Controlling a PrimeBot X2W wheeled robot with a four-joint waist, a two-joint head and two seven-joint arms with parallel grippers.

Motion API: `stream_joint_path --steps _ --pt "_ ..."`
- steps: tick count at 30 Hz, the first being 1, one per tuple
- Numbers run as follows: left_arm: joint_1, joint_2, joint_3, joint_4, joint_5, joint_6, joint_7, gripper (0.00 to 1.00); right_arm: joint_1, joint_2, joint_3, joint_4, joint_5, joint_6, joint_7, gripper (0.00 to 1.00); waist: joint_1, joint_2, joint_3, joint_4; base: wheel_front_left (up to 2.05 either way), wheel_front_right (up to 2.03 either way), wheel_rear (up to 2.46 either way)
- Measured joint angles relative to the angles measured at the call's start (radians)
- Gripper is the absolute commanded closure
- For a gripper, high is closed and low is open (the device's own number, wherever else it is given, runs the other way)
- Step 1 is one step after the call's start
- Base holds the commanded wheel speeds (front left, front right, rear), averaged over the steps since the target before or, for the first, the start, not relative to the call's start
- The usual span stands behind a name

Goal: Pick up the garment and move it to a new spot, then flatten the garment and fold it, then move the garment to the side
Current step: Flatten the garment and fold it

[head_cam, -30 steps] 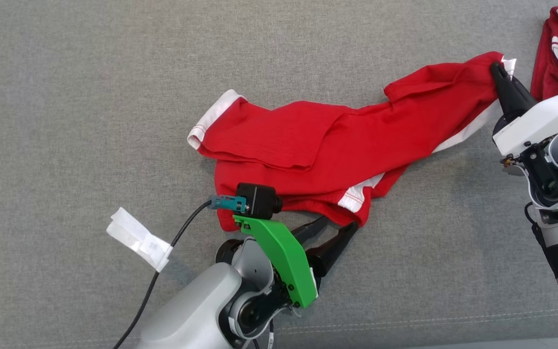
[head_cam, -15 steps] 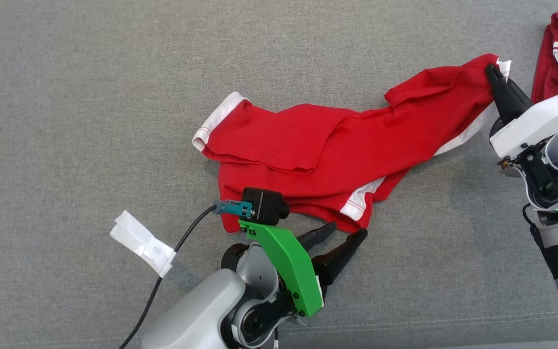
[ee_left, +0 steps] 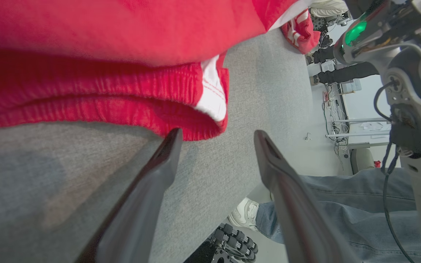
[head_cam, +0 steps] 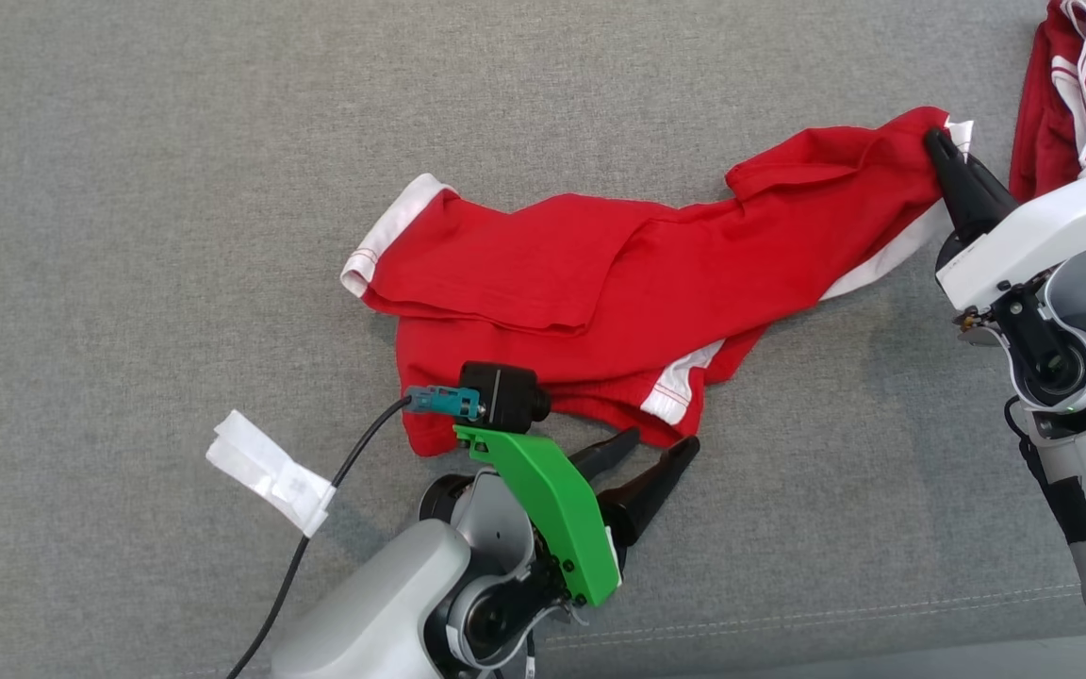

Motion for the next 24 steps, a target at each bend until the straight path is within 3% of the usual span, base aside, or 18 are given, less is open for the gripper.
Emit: stream_joint_path --steps 14,20,21,24 --pt "-0.034 -0.002 0.017 0.046 0.001 0.005 -0.025 0.00 -0.009 0.004 0.001 0.002 0.000 0.000 0.000 1.00 0.0000 0.0000 0.017 -0.029 0.00 0.00 0.00" --pt "-0.047 -0.003 0.018 0.064 0.002 0.007 -0.036 0.35 -0.009 0.006 0.002 0.002 0.000 0.000 -0.001 1.00 0.0000 0.0000 0.030 -0.037 0.00 0.00 0.00" --pt "-0.048 -0.003 0.016 0.066 0.002 0.007 -0.036 0.51 -0.009 0.006 0.002 0.002 0.000 0.000 -0.002 1.00 0.0000 0.0000 0.031 -0.037 0.00 0.00 0.00" --pt "-0.052 -0.003 0.009 0.069 0.002 0.007 -0.036 0.66 -0.009 0.006 0.002 0.002 0.000 0.000 -0.002 1.00 0.0000 0.0000 0.035 -0.038 0.00 0.00 0.00"
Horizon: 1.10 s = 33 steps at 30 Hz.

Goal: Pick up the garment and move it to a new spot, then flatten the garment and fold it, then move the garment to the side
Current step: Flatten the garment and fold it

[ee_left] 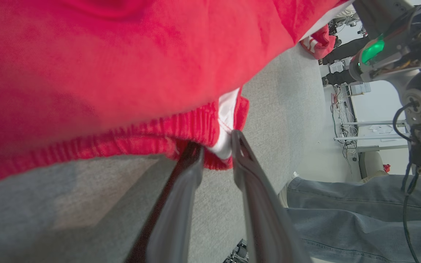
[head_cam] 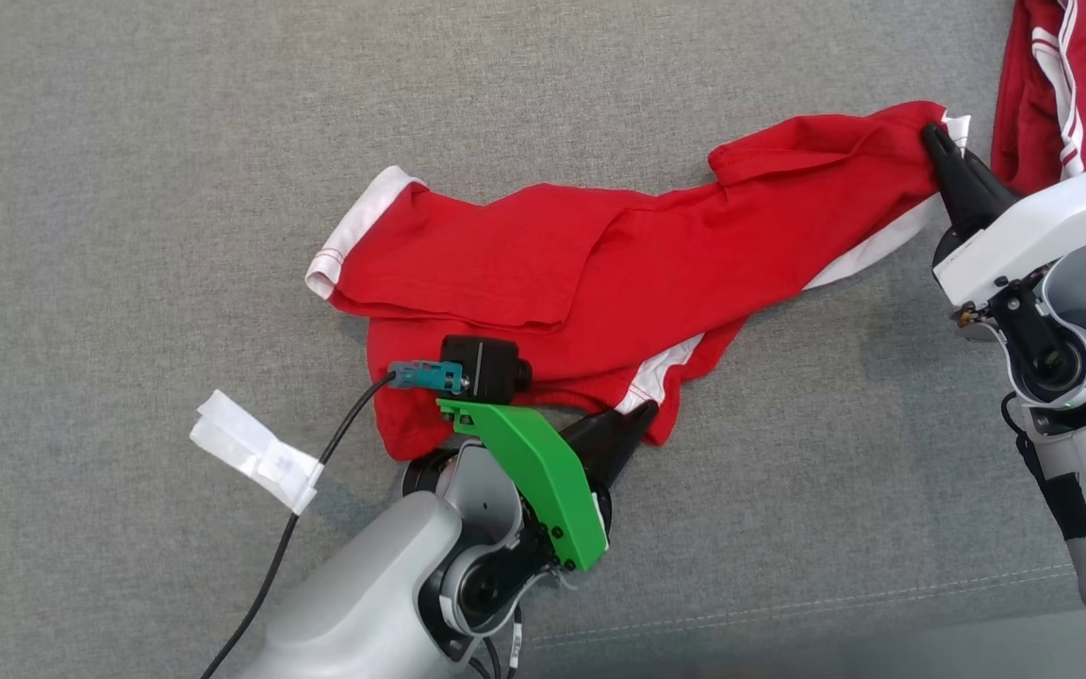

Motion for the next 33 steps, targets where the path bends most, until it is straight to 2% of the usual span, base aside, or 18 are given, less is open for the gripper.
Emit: stream_joint_path --steps 1,2,4,5,6,10,18,22,27,30,33 --pt "-0.001 0.000 -0.002 0.001 0.000 0.000 0.000 0.79 0.000 0.000 0.000 0.000 0.000 0.000 0.000 1.00 0.0000 0.0000 0.001 0.000 0.00 0.00 0.00" --pt "-0.002 0.000 -0.005 0.001 0.000 0.000 0.000 1.00 0.000 0.000 -0.001 0.001 0.000 0.000 -0.005 1.00 0.0000 0.0000 0.002 0.000 0.00 0.00 0.00" --pt "-0.004 0.000 -0.009 0.000 0.000 0.000 0.000 1.00 0.000 0.001 -0.005 0.003 0.000 0.000 -0.007 0.58 0.0000 0.0000 0.004 0.000 0.00 0.00 0.00" --pt "-0.004 0.000 -0.009 -0.001 0.000 0.000 0.000 1.00 0.000 0.001 -0.007 0.007 0.000 0.000 -0.008 0.22 0.0000 0.0000 0.005 0.000 0.00 0.00 0.00" --pt "-0.005 0.000 -0.009 -0.002 0.000 0.000 0.000 1.00 0.001 0.000 -0.008 0.010 0.000 0.000 -0.012 0.00 0.0000 0.0000 0.005 0.001 0.00 0.00 0.00" --pt "-0.005 0.000 -0.014 -0.016 -0.007 -0.003 0.001 1.00 0.017 -0.040 0.000 0.022 -0.045 0.000 -0.026 0.00 0.0000 0.0000 0.003 0.007 0.00 0.00 0.00" --pt "-0.002 0.027 0.003 -0.129 -0.049 -0.038 0.019 1.00 0.066 -0.197 0.051 0.049 -0.176 0.027 -0.005 0.00 0.0000 0.0000 -0.008 0.024 0.00 0.00 0.00" --pt "0.013 0.090 0.056 -0.215 -0.082 -0.045 0.019 1.00 0.106 -0.231 0.064 0.053 -0.184 0.049 0.012 0.00 0.0000 0.0000 -0.020 0.038 0.00 0.00 0.00" --pt "0.064 0.208 0.097 -0.294 -0.090 -0.032 0.042 1.00 0.116 -0.272 0.084 0.040 -0.206 0.082 0.017 0.00 0.0000 0.0000 -0.039 0.057 0.00 0.00 0.00" --pt "0.097 0.251 0.123 -0.332 -0.115 -0.018 0.049 1.00 0.125 -0.286 0.112 0.025 -0.207 0.118 0.031 0.00 0.0000 0.0000 -0.043 0.071 0.00 0.00 0.00" --pt "0.106 0.291 0.143 -0.353 -0.115 -0.010 0.056 1.00 0.159 -0.281 0.162 0.005 -0.193 0.180 0.057 0.00 0.0000 0.0000 -0.045 0.087 0.00 0.00 0.00"
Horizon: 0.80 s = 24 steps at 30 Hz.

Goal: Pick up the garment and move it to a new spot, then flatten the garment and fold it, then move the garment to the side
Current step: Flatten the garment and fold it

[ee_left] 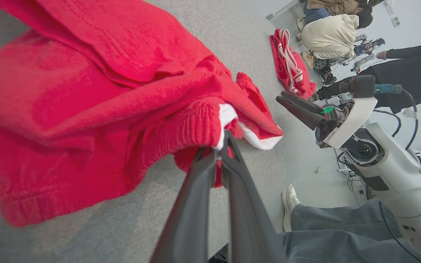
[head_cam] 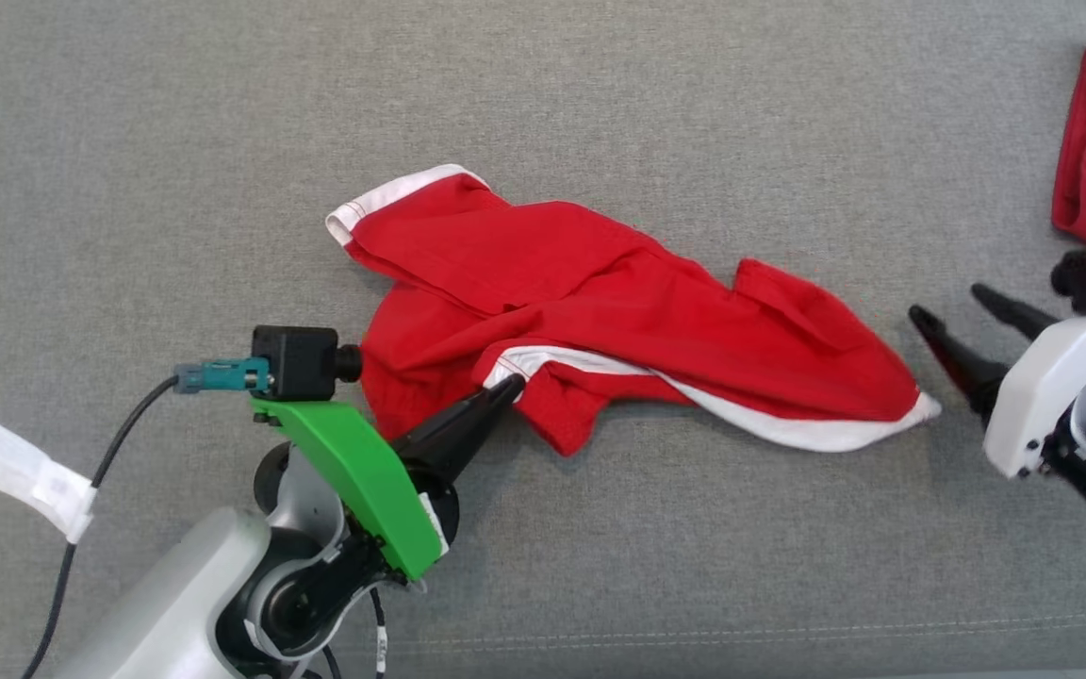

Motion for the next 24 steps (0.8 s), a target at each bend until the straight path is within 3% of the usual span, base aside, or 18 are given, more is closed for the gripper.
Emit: stream_joint_path --steps 10,20,24 --pt "0.073 0.059 0.050 -0.056 -0.026 0.009 0.004 1.00 0.061 -0.005 0.056 -0.108 0.017 0.021 -0.010 0.00 0.0000 0.0000 -0.031 0.025 0.00 0.00 0.00" --pt "0.177 0.128 0.113 -0.080 -0.024 0.027 -0.048 1.00 0.201 -0.031 0.149 -0.346 -0.015 0.023 -0.050 0.00 0.0000 0.0000 -0.073 -0.034 0.00 0.00 0.00" --pt "0.213 0.132 0.123 -0.102 -0.024 0.028 -0.058 1.00 0.266 -0.030 0.179 -0.379 -0.015 0.023 -0.044 0.00 0.0000 0.0000 -0.085 -0.055 0.00 0.00 0.00"
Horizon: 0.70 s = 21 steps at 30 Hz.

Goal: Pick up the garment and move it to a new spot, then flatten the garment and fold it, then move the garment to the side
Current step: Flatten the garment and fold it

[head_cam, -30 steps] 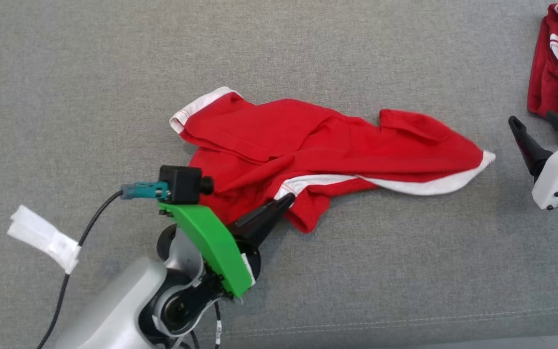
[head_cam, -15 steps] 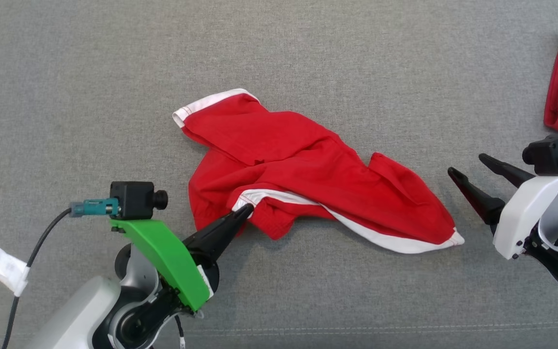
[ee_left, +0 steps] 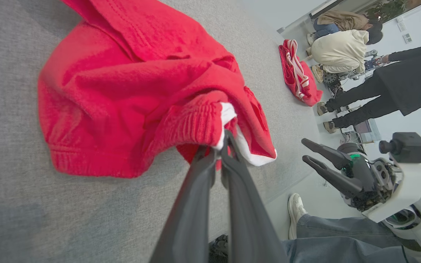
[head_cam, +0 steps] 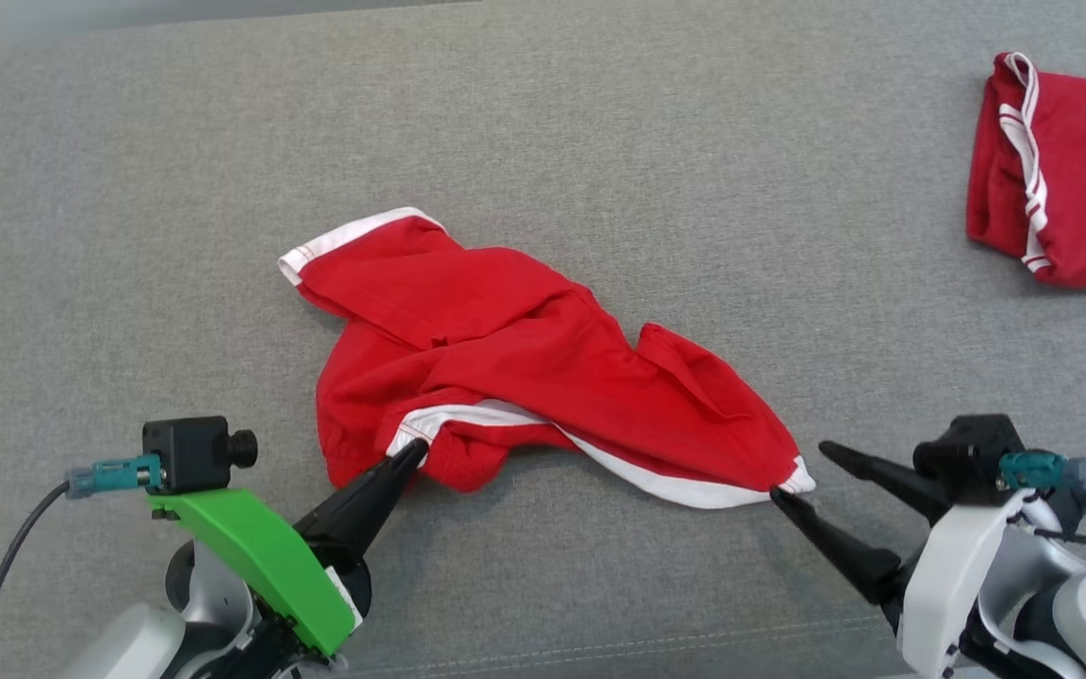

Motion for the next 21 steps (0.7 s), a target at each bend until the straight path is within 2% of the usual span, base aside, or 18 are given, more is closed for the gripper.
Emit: stream_joint_path --steps 5,10,12,21 --pt "0.027 0.006 -0.002 -0.039 0.000 0.003 -0.004 1.00 0.072 -0.013 0.005 -0.013 -0.012 -0.002 0.002 0.00 0.0000 0.0000 -0.009 -0.033 0.00 0.00 0.00" --pt "0.035 0.010 -0.002 -0.066 0.000 0.003 -0.004 1.00 0.078 -0.016 -0.012 -0.008 -0.041 -0.029 -0.014 0.00 0.0000 0.0000 0.000 -0.041 0.00 0.00 0.00" --pt "0.036 0.010 -0.006 -0.070 0.000 0.003 -0.001 1.00 0.078 -0.022 -0.020 0.007 -0.051 -0.038 -0.018 0.00 0.0000 0.0000 0.004 -0.038 0.00 0.00 0.00" --pt "0.036 0.009 -0.006 -0.092 0.002 0.007 0.003 1.00 0.076 -0.011 -0.002 0.085 -0.051 -0.037 -0.016 0.00 0.0000 0.0000 0.014 -0.001 0.00 0.00 0.00"
